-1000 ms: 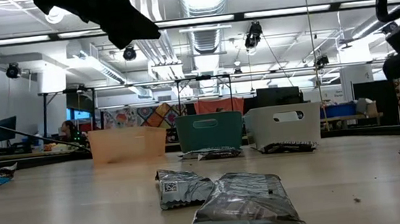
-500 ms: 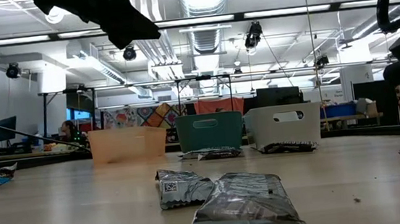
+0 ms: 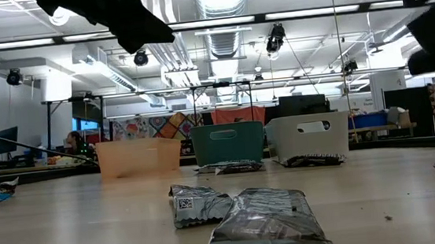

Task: Organize candy in baskets
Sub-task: Put the red chocolate into the green bin

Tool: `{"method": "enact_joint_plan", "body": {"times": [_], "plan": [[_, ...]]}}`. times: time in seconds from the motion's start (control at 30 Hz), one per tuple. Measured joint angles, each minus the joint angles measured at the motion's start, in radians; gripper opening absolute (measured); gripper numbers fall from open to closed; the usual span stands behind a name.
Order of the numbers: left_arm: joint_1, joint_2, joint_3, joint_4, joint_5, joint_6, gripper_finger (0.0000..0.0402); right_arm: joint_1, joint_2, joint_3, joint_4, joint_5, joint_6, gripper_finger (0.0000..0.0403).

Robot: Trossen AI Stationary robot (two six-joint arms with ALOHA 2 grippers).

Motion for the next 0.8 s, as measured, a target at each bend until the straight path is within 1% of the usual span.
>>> {"method": "enact_joint_plan", "body": {"times": [0.2, 0.33, 0.4, 0.5, 0.7, 0.8], "plan": [[0.000, 0.000, 0.000, 0.000, 0.000, 0.000, 0.0075, 0.000, -0.106, 0.001, -0.002, 0.112, 0.102, 0.0008], [0.000, 0.000, 0.000, -0.001, 0.000, 0.000, 0.0075, 0.002, -0.146, 0.000, -0.002, 0.107, 0.113, 0.0011], [0.000, 0.000, 0.000, -0.002, 0.000, 0.001, 0.0075, 0.010, -0.147, -0.003, -0.003, 0.102, 0.097, 0.0020], [0.000, 0.000, 0.000, -0.002, 0.000, 0.010, 0.0075, 0.014, -0.133, -0.005, -0.002, 0.076, 0.069, 0.0051], [0.000, 0.000, 0.000, -0.002, 0.000, 0.018, 0.0075, 0.013, -0.066, -0.009, 0.003, 0.084, 0.067, 0.0146], [0.000, 0.000, 0.000, -0.002, 0.000, 0.018, 0.0075, 0.013, -0.016, -0.009, 0.006, 0.076, 0.074, 0.0180]]}}
